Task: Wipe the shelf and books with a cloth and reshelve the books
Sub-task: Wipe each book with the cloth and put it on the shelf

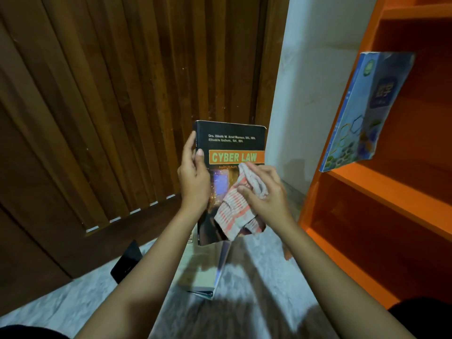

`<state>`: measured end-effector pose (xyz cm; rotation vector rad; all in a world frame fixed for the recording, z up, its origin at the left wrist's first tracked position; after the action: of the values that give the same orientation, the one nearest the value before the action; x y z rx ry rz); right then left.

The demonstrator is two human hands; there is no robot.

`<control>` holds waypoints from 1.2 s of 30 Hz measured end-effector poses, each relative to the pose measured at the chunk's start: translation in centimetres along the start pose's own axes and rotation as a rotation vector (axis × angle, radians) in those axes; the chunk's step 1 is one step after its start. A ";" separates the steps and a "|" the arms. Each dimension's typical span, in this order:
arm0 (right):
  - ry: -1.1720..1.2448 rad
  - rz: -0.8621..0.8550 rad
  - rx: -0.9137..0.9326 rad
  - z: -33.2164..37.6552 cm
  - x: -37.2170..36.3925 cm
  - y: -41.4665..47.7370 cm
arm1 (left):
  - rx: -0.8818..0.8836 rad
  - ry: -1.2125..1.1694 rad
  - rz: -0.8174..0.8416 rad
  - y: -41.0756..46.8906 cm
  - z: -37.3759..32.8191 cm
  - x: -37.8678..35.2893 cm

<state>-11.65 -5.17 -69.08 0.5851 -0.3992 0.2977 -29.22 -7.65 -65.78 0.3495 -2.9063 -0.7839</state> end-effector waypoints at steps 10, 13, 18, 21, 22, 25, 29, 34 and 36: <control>-0.281 -0.084 0.283 7.1 0.9 6.0 | -0.056 -0.017 0.056 -0.2 -1.2 -1.4; -0.261 -0.158 0.231 5.1 2.1 6.5 | -0.080 -0.094 0.036 0.0 -2.0 -1.0; -0.009 -0.370 -0.105 -0.3 4.8 4.3 | -0.089 -0.163 0.070 0.2 -2.3 -1.1; -0.066 -0.296 0.038 2.0 3.1 4.0 | -0.092 -0.153 0.071 0.2 -2.3 -1.9; -0.140 -0.237 0.136 3.3 2.1 3.8 | -0.097 -0.148 0.054 0.2 -2.2 -2.0; -0.323 -0.116 0.316 4.0 0.4 3.1 | -0.077 -0.196 0.003 0.5 -1.8 -1.4; -0.131 -0.299 -0.063 -1.4 3.3 1.9 | -0.058 -0.238 -0.051 0.9 -1.6 -0.4; -0.147 -0.342 0.066 0.7 0.3 -0.4 | -0.030 -0.293 -0.058 1.4 -1.1 -1.3; -0.257 -0.180 0.269 2.4 -2.8 -1.1 | -0.019 -0.324 -0.075 1.7 -0.7 -1.0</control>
<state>-14.31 -7.89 -69.05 0.9225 -0.5547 0.1030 -28.46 -6.26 -64.37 0.3620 -3.1979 -0.9610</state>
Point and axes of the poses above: each hand's wrist, its own y-axis towards the middle knuckle, its own x-axis out of the back of the hand, z = x × y, the point moved 7 cm from there along y, towards the middle knuckle, and after that the axes turned 13 degrees about z, right-handed, at the moved point
